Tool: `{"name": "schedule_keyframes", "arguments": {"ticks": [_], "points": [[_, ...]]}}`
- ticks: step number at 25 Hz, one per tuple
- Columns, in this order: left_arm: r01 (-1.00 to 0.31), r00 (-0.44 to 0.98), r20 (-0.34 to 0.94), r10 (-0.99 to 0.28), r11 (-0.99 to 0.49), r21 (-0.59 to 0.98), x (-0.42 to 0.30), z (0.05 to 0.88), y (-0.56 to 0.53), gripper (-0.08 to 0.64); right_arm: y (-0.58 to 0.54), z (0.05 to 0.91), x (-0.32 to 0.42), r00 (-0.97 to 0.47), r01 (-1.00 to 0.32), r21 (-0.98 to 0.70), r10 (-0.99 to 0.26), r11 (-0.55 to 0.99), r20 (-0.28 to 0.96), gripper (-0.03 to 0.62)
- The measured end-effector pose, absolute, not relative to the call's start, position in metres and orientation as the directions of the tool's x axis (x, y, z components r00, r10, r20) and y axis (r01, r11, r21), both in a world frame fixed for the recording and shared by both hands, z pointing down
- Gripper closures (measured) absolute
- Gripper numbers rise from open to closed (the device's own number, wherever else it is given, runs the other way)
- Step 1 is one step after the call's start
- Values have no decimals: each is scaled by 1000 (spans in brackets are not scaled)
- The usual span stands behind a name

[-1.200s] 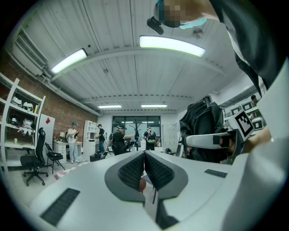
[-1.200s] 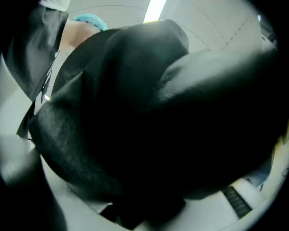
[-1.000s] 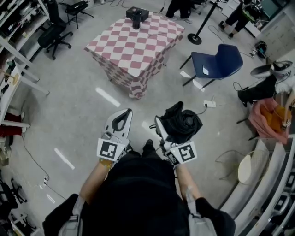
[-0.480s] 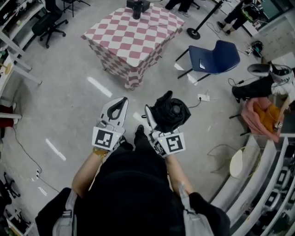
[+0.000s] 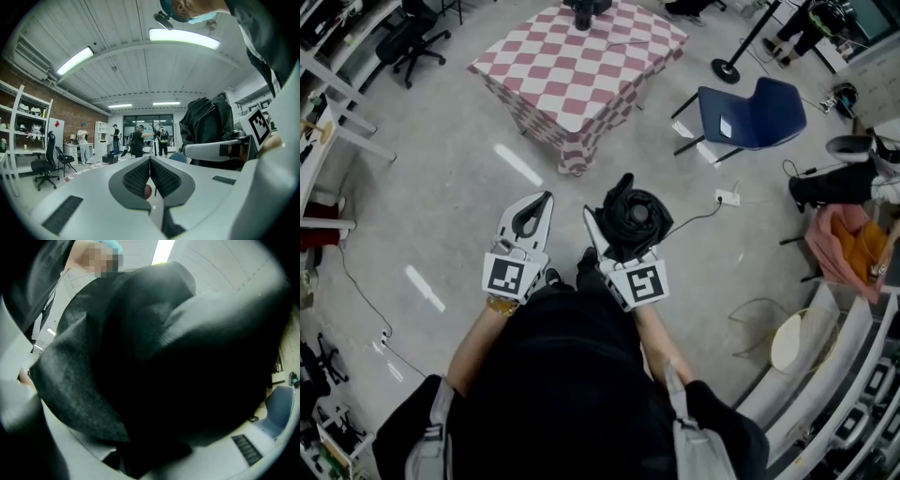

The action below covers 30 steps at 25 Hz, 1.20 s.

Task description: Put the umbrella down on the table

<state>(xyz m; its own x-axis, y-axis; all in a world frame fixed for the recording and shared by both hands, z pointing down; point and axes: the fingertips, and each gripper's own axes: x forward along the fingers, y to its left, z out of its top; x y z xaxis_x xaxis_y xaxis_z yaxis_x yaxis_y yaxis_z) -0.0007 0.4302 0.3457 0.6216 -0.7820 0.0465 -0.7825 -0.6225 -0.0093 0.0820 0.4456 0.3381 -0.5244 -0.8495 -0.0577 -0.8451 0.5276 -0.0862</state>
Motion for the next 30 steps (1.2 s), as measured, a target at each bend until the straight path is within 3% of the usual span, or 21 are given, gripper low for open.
{"name": "schedule_keyframes", "arguments": {"ticks": [12, 30], "points": [[-797, 598, 114, -793, -603, -17, 32, 349, 405, 545, 421, 334, 99, -571, -818, -27, -817, 575, -82, 403], [-775, 632, 71, -772, -632, 25, -41, 344, 313, 546, 328, 330, 26, -481, -876, 0, -875, 482, -49, 403]]}}
